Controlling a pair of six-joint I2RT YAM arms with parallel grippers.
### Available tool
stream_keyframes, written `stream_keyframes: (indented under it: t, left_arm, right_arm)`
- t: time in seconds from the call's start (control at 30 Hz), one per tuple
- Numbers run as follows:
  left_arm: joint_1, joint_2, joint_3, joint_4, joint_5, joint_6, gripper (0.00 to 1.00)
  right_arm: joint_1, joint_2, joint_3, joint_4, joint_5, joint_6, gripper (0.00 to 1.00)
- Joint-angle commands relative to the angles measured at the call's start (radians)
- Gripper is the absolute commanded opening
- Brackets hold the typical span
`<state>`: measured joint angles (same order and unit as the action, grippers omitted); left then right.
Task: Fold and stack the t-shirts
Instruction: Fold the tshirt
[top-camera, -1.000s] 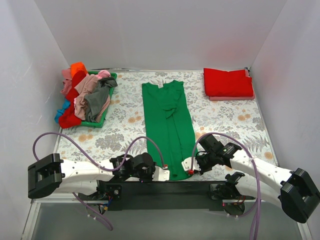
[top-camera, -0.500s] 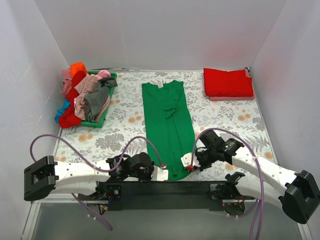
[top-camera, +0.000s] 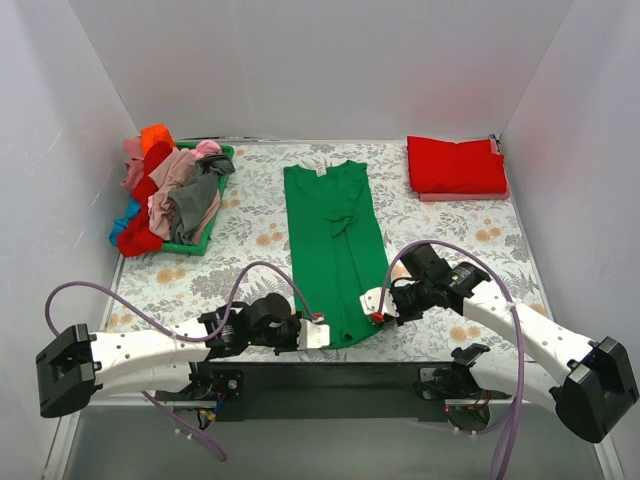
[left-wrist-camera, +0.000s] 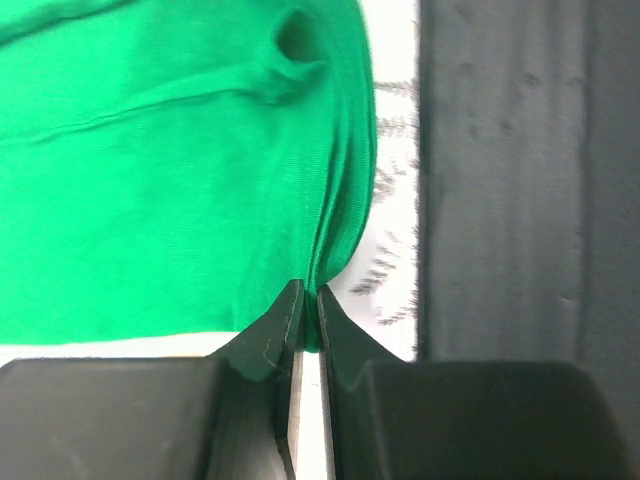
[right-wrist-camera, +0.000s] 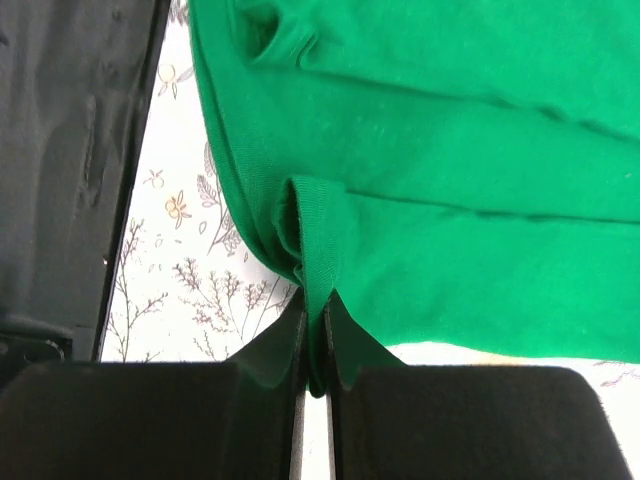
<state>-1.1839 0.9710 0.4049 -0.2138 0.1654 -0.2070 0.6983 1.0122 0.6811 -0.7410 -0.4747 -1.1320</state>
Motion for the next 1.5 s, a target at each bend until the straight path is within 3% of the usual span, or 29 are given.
stream_keyframes:
  t: [0.0, 0.27, 0.97, 1.2, 1.47]
  left_arm:
    - [0.061, -0.043, 0.032, 0.030, 0.048, -0.002, 0.00]
    - [0.174, -0.048, 0.049, 0.070, 0.103, 0.006, 0.00]
    - [0.314, -0.014, 0.077, 0.120, 0.091, 0.012, 0.00]
    - [0.464, 0.107, 0.101, 0.257, 0.124, 0.029, 0.00]
    - [0.595, 0.351, 0.209, 0.409, 0.158, 0.046, 0.00]
  right_arm:
    - [-0.016, 0.019, 0.047, -0.037, 0.005, -0.044, 0.01]
    - [-0.077, 0.118, 0.142, -0.038, -0.025, -0.063, 0.01]
    - [-0.177, 0.293, 0.280, -0.026, -0.036, -0.049, 0.01]
    - [-0.232, 0.466, 0.431, 0.006, -0.013, -0.009, 0.01]
    - [-0.278, 0.676, 0.638, 0.020, -0.008, 0.038, 0.01]
